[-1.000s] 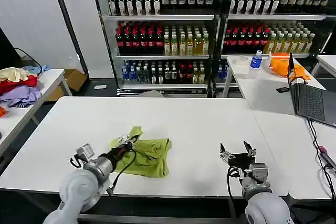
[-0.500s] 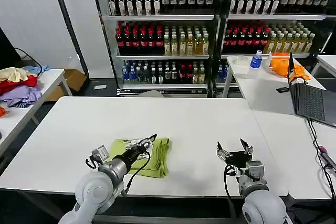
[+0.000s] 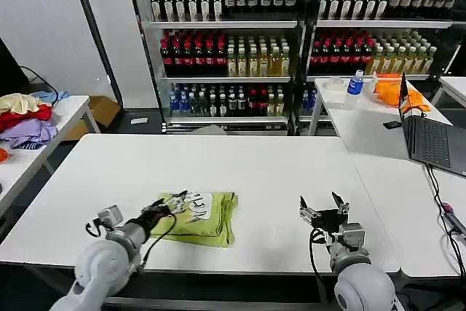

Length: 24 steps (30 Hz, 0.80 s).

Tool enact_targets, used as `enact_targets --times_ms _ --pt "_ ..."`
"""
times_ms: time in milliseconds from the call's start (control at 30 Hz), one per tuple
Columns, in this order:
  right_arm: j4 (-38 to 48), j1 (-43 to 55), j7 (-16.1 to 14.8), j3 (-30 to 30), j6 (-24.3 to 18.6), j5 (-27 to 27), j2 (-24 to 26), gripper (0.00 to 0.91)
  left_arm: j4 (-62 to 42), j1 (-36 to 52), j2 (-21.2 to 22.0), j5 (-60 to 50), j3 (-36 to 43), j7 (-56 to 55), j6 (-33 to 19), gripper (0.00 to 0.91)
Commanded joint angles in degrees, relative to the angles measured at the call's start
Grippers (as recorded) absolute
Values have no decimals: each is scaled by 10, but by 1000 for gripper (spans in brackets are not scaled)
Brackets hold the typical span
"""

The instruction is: Fold and organize the clothes.

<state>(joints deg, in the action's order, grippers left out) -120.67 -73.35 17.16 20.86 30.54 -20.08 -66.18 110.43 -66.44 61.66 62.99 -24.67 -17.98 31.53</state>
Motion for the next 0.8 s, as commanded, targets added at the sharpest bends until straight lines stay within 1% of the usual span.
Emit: enact_targets --times_ms 33,300,533,800 --pt "2 3 0 -1 0 1 -1 907 -73 -7 -39 -26 -55 31 15 907" --pt "2 5 0 2 1 -1 4 907 -112 -1 -29 25 -52 73 16 907" --pt "1 3 -1 8 2 -3 7 907 -103 -2 -10 29 -25 106 16 907" --pt "0 1 0 10 3 -3 7 907 -126 17 12 32 -2 124 16 907"
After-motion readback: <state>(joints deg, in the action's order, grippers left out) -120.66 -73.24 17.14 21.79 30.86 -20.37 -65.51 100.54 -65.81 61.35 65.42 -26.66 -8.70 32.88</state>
